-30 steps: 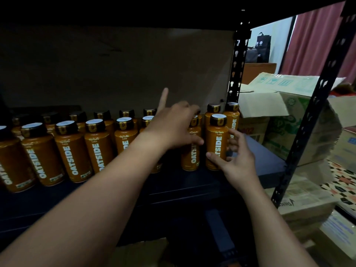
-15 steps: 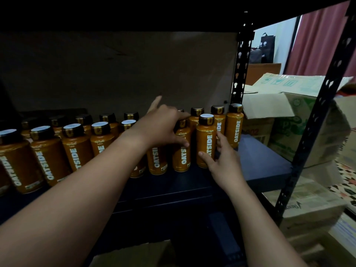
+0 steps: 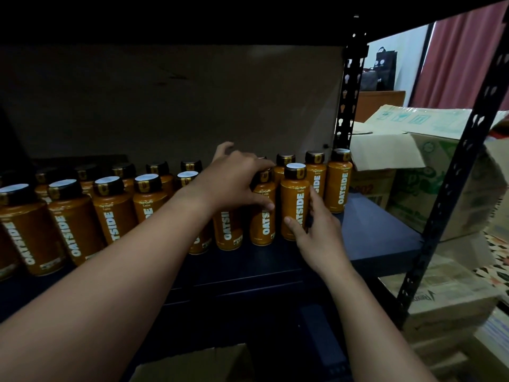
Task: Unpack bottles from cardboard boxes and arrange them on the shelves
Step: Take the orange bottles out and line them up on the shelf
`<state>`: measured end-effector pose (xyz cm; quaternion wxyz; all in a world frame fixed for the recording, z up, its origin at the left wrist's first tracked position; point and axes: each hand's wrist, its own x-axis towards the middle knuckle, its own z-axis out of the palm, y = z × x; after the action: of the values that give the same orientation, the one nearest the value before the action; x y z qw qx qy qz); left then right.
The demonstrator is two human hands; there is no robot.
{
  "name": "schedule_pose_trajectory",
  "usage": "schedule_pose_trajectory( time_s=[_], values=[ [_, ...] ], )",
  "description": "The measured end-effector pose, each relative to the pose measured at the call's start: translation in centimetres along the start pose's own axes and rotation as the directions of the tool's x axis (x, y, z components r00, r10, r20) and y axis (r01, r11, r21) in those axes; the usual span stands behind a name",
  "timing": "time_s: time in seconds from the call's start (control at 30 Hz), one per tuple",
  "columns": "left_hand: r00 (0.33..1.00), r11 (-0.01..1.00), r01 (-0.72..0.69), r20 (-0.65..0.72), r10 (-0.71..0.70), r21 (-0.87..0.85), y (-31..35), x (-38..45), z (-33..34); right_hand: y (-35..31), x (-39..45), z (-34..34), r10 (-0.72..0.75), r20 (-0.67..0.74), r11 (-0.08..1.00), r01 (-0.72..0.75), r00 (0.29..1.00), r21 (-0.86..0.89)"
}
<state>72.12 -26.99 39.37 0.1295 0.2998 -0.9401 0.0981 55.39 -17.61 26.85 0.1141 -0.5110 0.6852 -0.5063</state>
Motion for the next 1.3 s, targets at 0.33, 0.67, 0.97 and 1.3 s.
schedule_pose_trajectory(
  time_s=[0.33,0.67,0.97,1.3],
  values=[
    [0.999,0.999,0.044,0.027,-0.045,0.03,-0.2,-0.2,-0.4,-0.1,-0.2,0.0,-0.004,-0.005,1.0,0.004,1.0,0.007],
    [0.971,0.985,0.16,0.188,-0.146,-0.06,-3.1,-1.1,-2.5,-0.2,-0.4,0.0,0.001,-0.009,1.0,0.0,1.0,0.017],
    [0.978,0.978,0.173,0.137,-0.156,-0.118,-1.9,-1.0,-1.7,-0.4,-0.6,0.0,-0.012,-0.016,1.0,0.012,1.0,0.002],
    [0.995,0.996,0.094,0.043,-0.094,-0.008,-0.8,-0.2,-0.8,-0.4,-0.5,0.0,-0.017,-0.021,1.0,0.017,1.0,-0.016]
  ],
)
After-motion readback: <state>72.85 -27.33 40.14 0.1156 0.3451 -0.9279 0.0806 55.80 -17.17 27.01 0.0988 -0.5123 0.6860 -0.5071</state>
